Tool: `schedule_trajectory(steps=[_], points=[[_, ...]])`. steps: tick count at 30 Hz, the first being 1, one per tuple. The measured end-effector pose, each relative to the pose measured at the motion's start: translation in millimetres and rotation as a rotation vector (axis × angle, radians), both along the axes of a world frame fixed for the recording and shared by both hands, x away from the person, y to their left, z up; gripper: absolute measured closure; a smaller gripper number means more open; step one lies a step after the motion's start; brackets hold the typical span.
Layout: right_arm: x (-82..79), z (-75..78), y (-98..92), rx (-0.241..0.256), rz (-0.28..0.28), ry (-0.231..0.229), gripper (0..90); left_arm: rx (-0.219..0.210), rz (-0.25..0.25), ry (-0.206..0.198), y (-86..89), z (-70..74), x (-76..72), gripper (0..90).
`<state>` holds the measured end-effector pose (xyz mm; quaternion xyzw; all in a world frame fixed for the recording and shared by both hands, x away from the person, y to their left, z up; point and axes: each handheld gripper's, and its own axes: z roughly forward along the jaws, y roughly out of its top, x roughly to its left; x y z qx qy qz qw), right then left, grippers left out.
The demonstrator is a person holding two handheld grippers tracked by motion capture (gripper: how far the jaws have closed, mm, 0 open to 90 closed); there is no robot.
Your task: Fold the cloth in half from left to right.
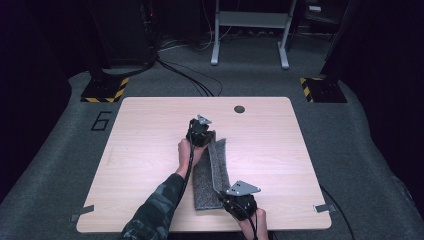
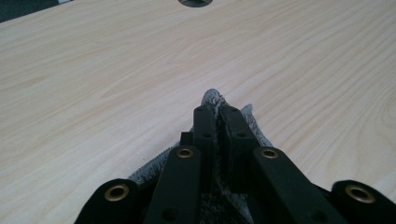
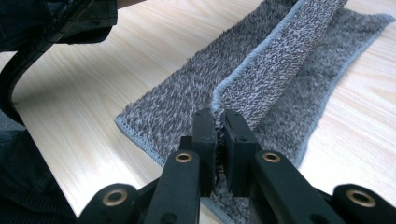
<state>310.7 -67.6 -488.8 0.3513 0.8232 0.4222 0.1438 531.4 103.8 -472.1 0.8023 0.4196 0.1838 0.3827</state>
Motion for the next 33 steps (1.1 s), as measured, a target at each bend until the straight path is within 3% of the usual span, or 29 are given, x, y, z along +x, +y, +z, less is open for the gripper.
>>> schedule_trajectory(steps=[3,7,10,15,20,25,28,33], points=[[-0.4,-1.8,-4.7,-0.01,-0.017,0.008,83.6,-0.007,-0.01,0.008,-5.7,-3.0,1.4,81.0],[-1.6,-6.7,-12.7,-0.029,-0.049,0.019,78.0,-0.03,0.001,0.012,-6.9,-2.0,0.5,50.1],[-2.6,-11.5,-23.2,-0.039,-0.084,0.06,70.2,-0.053,0.007,0.003,-1.6,4.5,-2.6,32.7],[-5.4,-12.5,-46.5,-0.056,-0.151,0.077,54.5,-0.042,-0.004,0.002,14.1,12.3,-11.2,25.4],[0.1,-6.1,-65.5,-0.009,-0.195,0.088,44.2,-0.028,-0.006,0.019,33.3,6.2,-26.9,23.0],[19.0,-1.7,-53.1,-0.024,-0.175,0.077,33.8,0.003,-0.02,0.045,43.9,-8.4,-48.6,19.9],[30.0,-8.7,-38.6,-0.079,-0.153,0.079,27.6,0.035,-0.048,0.057,47.7,-17.0,-70.6,18.6],[35.7,-20.7,-26.9,-0.118,-0.144,0.092,23.6,0.07,-0.093,0.069,48.0,-32.3,-110.3,16.4]])
